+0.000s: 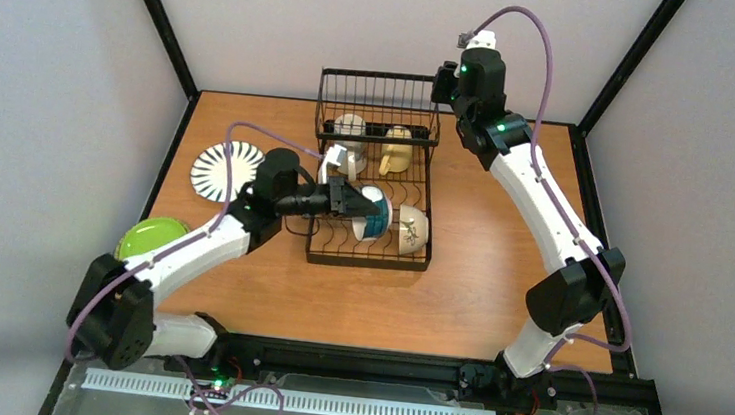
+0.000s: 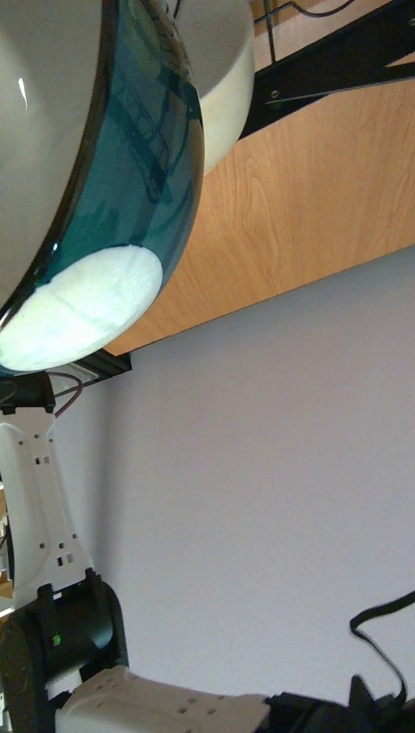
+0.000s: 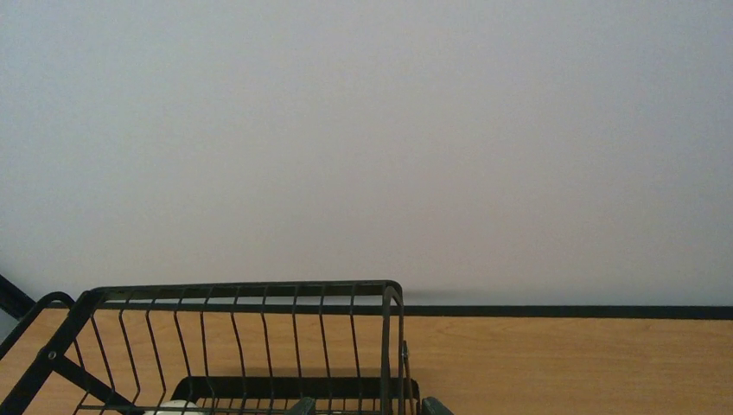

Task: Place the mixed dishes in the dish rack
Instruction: Move the dish rack to the center of the board.

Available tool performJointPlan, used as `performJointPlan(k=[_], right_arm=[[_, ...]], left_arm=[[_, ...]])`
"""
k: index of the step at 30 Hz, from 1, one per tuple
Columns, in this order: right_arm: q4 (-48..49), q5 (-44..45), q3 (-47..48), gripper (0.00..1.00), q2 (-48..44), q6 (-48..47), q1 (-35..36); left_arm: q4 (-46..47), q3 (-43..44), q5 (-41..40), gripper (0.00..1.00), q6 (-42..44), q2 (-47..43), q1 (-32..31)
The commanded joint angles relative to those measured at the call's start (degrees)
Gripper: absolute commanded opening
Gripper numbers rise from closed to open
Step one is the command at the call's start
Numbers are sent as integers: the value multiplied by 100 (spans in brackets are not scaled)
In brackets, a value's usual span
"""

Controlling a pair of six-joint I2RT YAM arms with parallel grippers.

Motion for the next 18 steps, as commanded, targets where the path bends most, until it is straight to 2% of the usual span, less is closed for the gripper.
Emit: performJointPlan(k=[1, 8, 15, 18], right_arm=[[181, 10, -64, 71, 0, -97, 19], [313, -60, -44, 71, 107, -139, 21], [389, -89, -46, 71, 221, -172, 17], [420, -126, -64, 71, 239, -191, 20]], left_arm=[[1374, 239, 693, 0, -153, 355, 300], [2837, -407, 980, 0, -675, 495, 555], [4856, -1330, 953, 0, -1644, 891, 556], [5256, -1505, 970, 0, -1760, 997, 555]])
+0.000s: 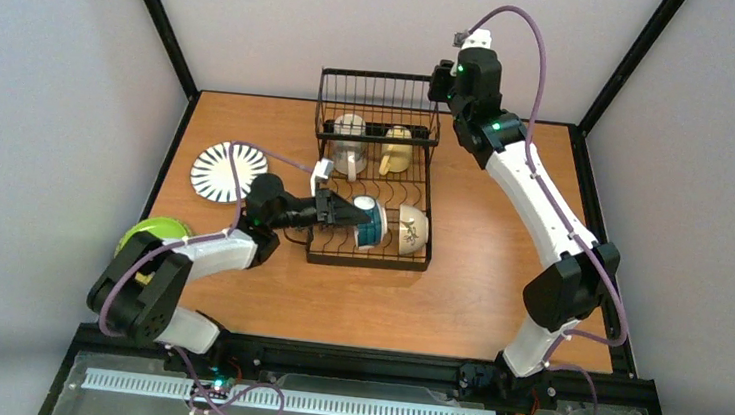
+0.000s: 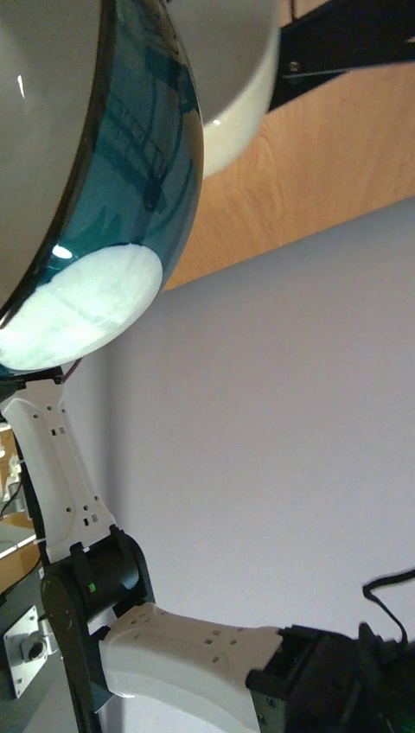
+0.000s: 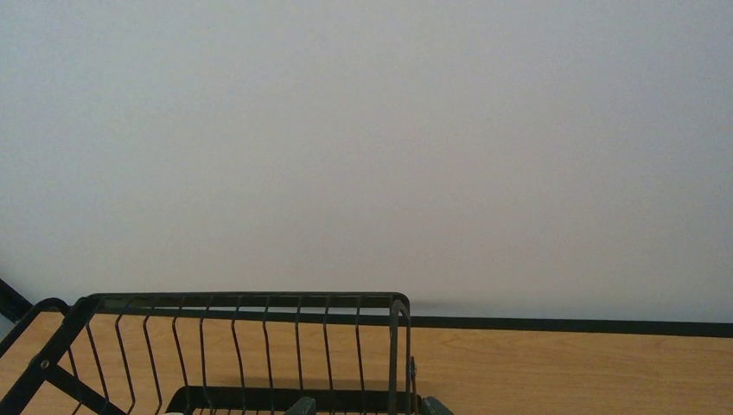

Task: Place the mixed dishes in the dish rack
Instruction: Move the dish rack to the center of the board, then insert the bowl into the dish rack.

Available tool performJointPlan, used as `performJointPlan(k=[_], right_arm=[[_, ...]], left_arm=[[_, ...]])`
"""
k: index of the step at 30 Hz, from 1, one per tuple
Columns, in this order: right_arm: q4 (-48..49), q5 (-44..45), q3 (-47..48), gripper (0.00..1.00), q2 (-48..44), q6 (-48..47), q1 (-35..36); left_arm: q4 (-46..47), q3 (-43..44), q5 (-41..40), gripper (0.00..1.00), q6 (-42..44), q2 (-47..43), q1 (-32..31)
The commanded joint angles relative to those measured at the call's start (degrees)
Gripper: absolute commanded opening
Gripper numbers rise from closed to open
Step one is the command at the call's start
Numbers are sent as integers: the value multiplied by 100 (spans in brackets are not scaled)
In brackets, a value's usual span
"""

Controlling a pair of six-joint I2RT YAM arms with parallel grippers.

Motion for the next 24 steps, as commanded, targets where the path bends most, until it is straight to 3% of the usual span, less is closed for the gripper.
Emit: performJointPlan(k=[1, 12, 24], right_arm=[[137, -105, -58, 71, 102, -55, 21], [192, -195, -102, 71, 110, -151, 17], [294, -308, -98, 71, 178, -238, 21]], left_arm=[[1582, -119, 134, 0, -445, 141, 25], [2658, -22, 358, 0, -849, 1111, 69], [3015, 236, 694, 0, -853, 1670, 306]])
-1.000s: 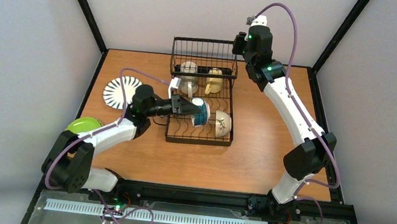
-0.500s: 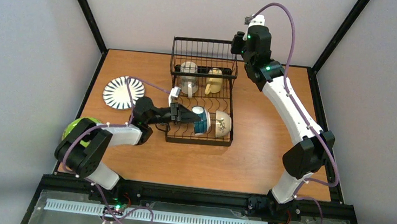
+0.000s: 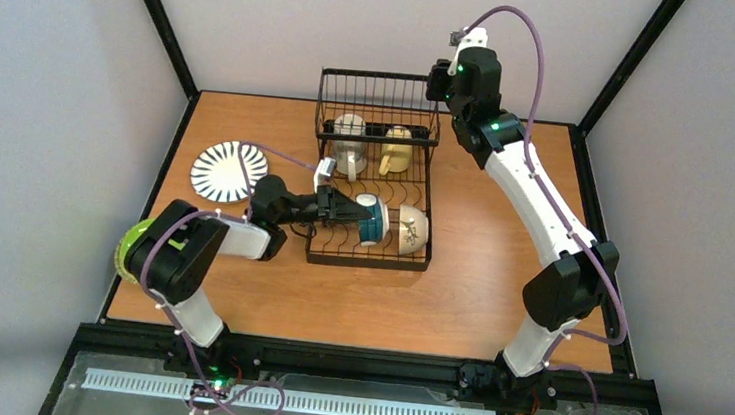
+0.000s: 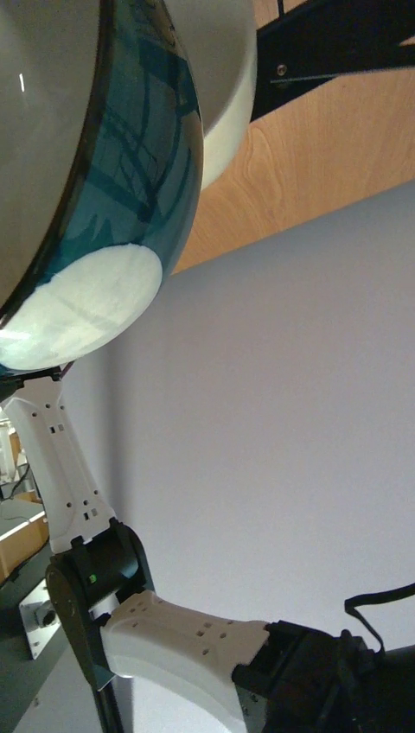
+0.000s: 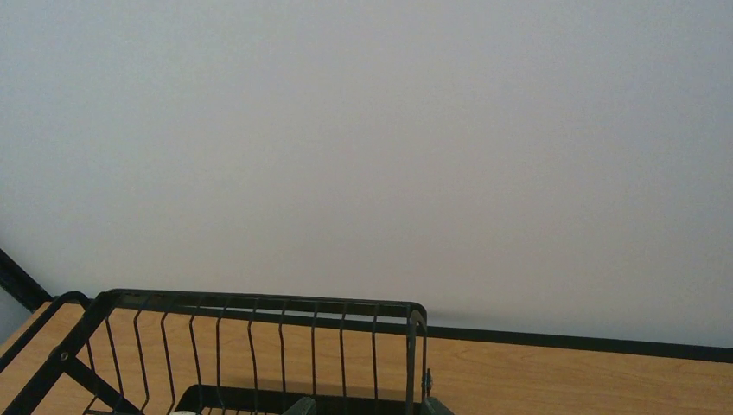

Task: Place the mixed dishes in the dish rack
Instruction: Insert the bowl into the dish rack.

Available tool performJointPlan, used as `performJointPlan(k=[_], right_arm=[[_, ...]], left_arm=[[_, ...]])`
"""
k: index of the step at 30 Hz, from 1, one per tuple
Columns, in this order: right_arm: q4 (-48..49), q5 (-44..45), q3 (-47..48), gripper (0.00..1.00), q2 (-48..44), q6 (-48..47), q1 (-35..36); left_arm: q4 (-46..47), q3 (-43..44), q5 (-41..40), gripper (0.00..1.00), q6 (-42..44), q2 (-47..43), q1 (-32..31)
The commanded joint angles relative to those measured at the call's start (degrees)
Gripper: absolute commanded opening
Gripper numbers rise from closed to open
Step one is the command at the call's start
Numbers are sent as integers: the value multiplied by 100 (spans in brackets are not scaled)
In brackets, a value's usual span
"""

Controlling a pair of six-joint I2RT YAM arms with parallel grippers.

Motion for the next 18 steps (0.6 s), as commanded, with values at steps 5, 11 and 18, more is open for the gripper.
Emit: performJointPlan(k=[5, 11, 18], right_arm=[[179, -114, -67, 71, 195, -113, 19], [224, -150, -114, 71, 185, -180, 19], [295, -182, -222, 71, 187, -237, 20]], left_arm=[[1758, 317, 360, 0, -414, 759, 54], [2345, 439, 403, 0, -638, 1217, 55], [2920, 567, 337, 0, -795, 1710, 62]])
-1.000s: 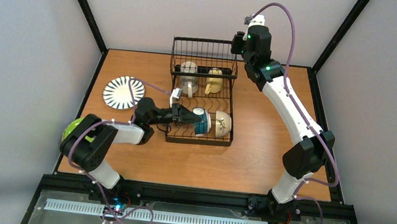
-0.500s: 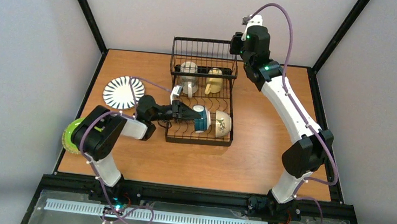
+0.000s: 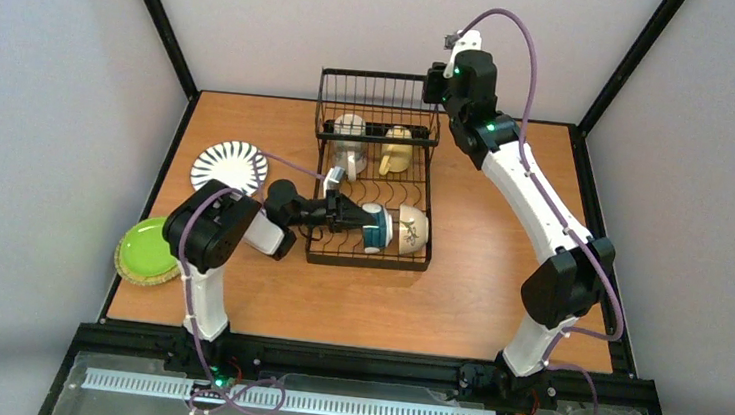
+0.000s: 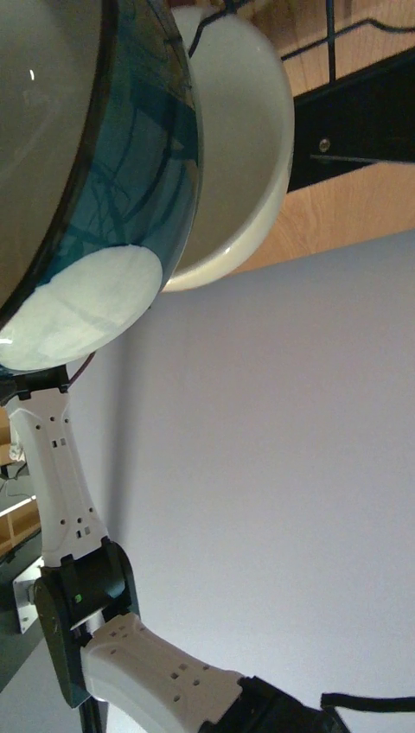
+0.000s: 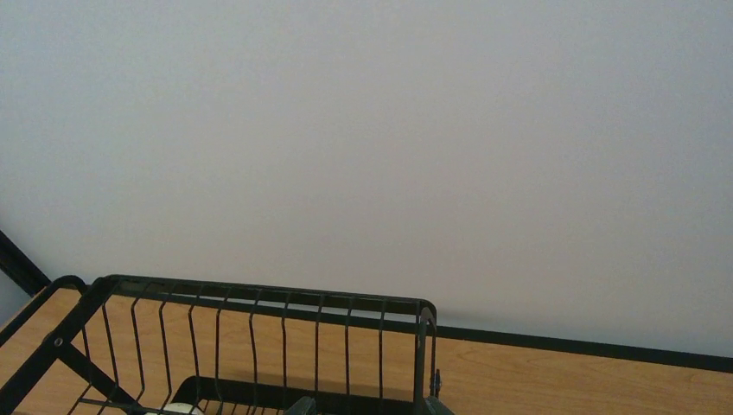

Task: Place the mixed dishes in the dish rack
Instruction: Insert the bowl into the dish rack.

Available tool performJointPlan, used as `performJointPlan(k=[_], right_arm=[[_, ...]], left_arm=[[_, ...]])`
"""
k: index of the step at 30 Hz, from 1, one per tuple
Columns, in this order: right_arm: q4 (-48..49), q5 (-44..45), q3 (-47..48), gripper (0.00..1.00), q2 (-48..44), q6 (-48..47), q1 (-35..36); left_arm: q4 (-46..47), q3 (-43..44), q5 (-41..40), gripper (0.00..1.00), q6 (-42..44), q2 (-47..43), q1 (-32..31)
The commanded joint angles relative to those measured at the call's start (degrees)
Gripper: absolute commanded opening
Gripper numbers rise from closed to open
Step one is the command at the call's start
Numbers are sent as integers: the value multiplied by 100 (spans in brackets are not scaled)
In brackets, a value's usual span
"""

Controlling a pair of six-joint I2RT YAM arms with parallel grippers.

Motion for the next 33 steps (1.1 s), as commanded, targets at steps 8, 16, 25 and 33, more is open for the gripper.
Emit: performJointPlan(k=[8, 16, 25, 33], right_arm=[[129, -84, -128, 71, 100, -180, 21], [146, -122, -176, 71, 115, -205, 21], [183, -217, -235, 72, 118, -212, 24], [219, -227, -282, 72, 135, -232, 70]], left_arm=[[2162, 323, -116, 0, -179, 724, 47], [2163, 343, -124, 0, -39, 868, 52], [2163, 257, 103, 0, 144, 908, 247], [2158, 461, 267, 0, 173, 1172, 340]])
